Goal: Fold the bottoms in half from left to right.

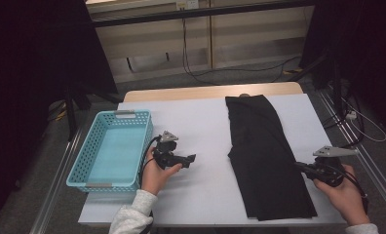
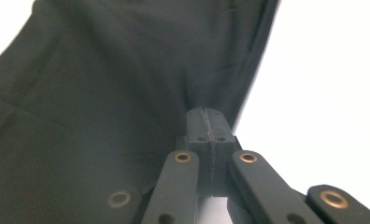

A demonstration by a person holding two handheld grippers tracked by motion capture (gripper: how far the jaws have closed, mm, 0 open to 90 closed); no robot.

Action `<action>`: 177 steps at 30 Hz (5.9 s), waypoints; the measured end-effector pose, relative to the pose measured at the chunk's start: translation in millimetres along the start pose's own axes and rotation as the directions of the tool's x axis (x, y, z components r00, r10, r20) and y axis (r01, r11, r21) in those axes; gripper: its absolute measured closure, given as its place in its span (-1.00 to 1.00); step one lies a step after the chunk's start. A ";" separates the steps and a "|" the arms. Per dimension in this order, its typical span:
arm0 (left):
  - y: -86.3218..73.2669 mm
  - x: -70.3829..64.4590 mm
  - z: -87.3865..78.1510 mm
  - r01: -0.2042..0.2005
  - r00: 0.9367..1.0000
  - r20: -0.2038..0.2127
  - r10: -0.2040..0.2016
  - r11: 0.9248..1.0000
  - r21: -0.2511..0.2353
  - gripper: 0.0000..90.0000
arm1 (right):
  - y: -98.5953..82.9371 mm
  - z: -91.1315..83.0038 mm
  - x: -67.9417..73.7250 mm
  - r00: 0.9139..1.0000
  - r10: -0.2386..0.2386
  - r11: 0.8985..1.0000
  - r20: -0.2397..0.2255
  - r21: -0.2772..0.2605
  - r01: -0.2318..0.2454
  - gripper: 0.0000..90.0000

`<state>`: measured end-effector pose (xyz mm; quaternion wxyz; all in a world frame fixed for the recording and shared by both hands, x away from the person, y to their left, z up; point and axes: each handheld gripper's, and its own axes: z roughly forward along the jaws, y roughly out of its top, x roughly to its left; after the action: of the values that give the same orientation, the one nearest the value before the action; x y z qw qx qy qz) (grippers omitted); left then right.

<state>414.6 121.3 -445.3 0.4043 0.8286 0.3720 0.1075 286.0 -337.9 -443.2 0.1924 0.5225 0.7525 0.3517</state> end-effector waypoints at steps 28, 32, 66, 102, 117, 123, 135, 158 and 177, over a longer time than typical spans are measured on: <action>-1.2 2.0 -0.9 -0.011 1.000 -0.010 0.011 1.000 0.018 -0.82 | 26.9 23.7 14.6 0.999 -0.016 0.997 0.045 -0.073 0.019 -0.15; -1.9 3.0 -3.0 -0.013 1.000 -0.013 0.013 1.000 0.020 -0.82 | 35.8 31.5 18.6 0.999 -0.010 0.996 0.037 -0.093 0.013 -0.26; -14.0 9.3 -19.4 0.008 0.999 -0.039 -0.007 1.000 0.027 -0.84 | 99.9 96.3 52.1 1.000 -0.025 0.991 -0.008 -0.134 0.023 -0.56; -16.6 7.3 -20.8 0.012 0.999 -0.041 -0.011 0.999 0.031 -0.85 | 121.5 153.9 72.1 0.999 -0.053 0.995 0.010 -0.086 0.054 -0.54; -18.9 7.9 -19.2 0.015 0.999 -0.047 -0.013 0.999 0.039 -0.85 | 124.0 176.7 72.8 0.996 -0.072 0.997 0.058 -0.036 0.075 -0.45; -20.4 8.4 -20.9 0.014 0.999 -0.052 -0.012 0.999 0.042 -0.85 | 124.2 178.5 73.2 0.995 -0.077 0.997 0.062 -0.015 0.078 -0.23; -19.8 6.7 -19.9 0.014 0.999 -0.048 -0.012 0.999 0.039 -0.85 | 123.2 174.9 65.0 0.995 -0.062 0.997 0.078 -0.036 0.065 0.71; -16.1 5.1 -18.0 0.011 0.999 -0.046 -0.010 0.999 0.033 -0.84 | 122.7 172.7 108.9 0.962 -0.257 0.966 -0.093 -0.023 0.256 0.89; -11.5 4.9 -14.4 0.027 0.998 -0.054 -0.026 0.999 0.024 -0.84 | 111.9 164.5 172.2 0.872 -0.355 0.932 -0.338 -0.056 0.358 0.84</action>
<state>405.0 137.8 -445.2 0.3852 0.8255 0.3949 0.1194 401.5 -102.1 -459.7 0.1180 0.3067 0.8591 0.3924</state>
